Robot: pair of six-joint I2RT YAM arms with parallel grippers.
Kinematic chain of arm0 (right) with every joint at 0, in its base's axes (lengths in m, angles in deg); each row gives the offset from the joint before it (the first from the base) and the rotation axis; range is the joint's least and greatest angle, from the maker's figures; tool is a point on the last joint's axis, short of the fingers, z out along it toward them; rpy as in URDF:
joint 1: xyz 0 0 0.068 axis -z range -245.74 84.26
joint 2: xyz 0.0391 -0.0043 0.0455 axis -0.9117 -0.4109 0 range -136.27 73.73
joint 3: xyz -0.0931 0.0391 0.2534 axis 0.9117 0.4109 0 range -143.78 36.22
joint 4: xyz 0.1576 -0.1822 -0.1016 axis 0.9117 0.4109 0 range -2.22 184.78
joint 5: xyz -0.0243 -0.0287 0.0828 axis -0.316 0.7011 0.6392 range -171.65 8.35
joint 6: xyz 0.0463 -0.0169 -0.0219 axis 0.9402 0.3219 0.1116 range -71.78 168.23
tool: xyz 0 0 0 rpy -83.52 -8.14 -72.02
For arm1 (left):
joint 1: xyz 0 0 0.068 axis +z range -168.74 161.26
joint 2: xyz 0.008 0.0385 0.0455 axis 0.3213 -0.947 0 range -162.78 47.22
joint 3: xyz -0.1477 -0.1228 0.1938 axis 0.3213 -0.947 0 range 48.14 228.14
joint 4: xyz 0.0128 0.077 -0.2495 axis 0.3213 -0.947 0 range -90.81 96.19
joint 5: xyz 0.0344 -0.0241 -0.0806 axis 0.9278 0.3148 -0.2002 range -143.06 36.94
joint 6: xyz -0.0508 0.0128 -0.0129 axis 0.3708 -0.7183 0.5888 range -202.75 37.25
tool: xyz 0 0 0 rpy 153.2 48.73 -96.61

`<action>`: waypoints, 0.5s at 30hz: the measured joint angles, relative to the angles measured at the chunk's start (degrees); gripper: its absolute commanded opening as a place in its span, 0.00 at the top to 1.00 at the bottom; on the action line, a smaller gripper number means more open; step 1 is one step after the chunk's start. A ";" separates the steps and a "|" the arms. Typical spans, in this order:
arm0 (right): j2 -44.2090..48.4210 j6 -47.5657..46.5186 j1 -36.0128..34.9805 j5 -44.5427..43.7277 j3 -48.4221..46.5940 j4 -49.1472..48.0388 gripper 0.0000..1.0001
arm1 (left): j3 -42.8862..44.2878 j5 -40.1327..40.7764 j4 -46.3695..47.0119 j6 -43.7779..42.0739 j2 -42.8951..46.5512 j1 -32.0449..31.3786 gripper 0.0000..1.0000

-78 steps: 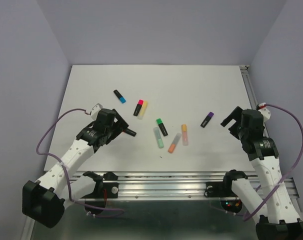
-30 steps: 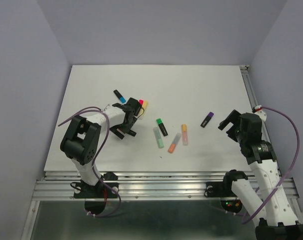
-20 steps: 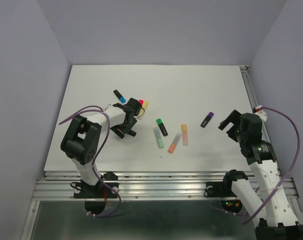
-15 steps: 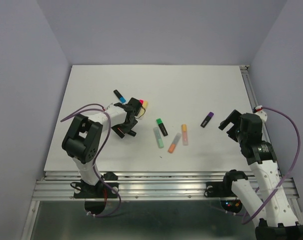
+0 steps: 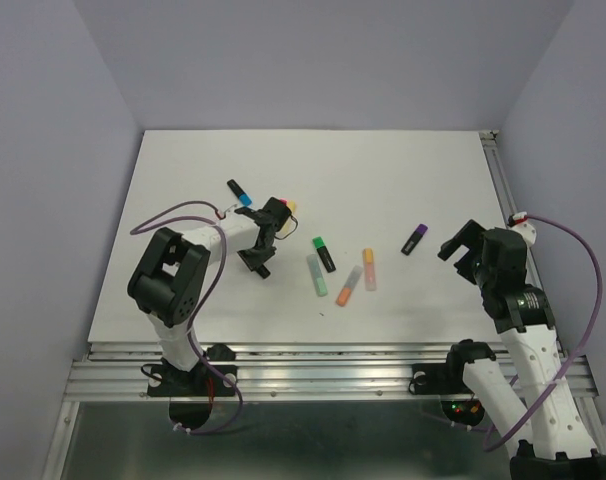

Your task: Open the pen caps

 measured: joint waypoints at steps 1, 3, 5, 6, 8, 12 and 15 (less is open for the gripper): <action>0.02 -0.02 0.00 0.31 0.00 -0.04 0.00 | 0.00 0.26 0.26 -0.52 -0.02 -0.46 0.88; 0.24 -0.13 0.00 1.18 0.11 -0.28 0.00 | 0.00 0.70 0.39 -0.98 -0.09 -0.96 1.00; 0.37 -0.26 0.00 2.14 0.79 -1.03 0.00 | -0.04 0.98 0.70 -1.84 -0.09 -1.51 1.00; 0.37 -0.28 0.00 2.54 1.01 -1.05 0.00 | -0.11 1.16 1.01 -2.49 -0.07 -1.84 1.00; 0.37 -0.52 0.00 3.65 1.31 -1.38 0.00 | -0.55 1.29 1.99 -4.26 0.35 -2.67 1.00; 0.33 -1.73 0.00 7.69 1.81 -2.49 0.00 | -1.97 1.25 4.28 -8.24 1.84 -6.56 1.00; 0.28 -2.95 0.00 15.30 2.69 -4.63 0.00 | -3.56 0.55 6.10 -11.82 4.52 -11.45 1.00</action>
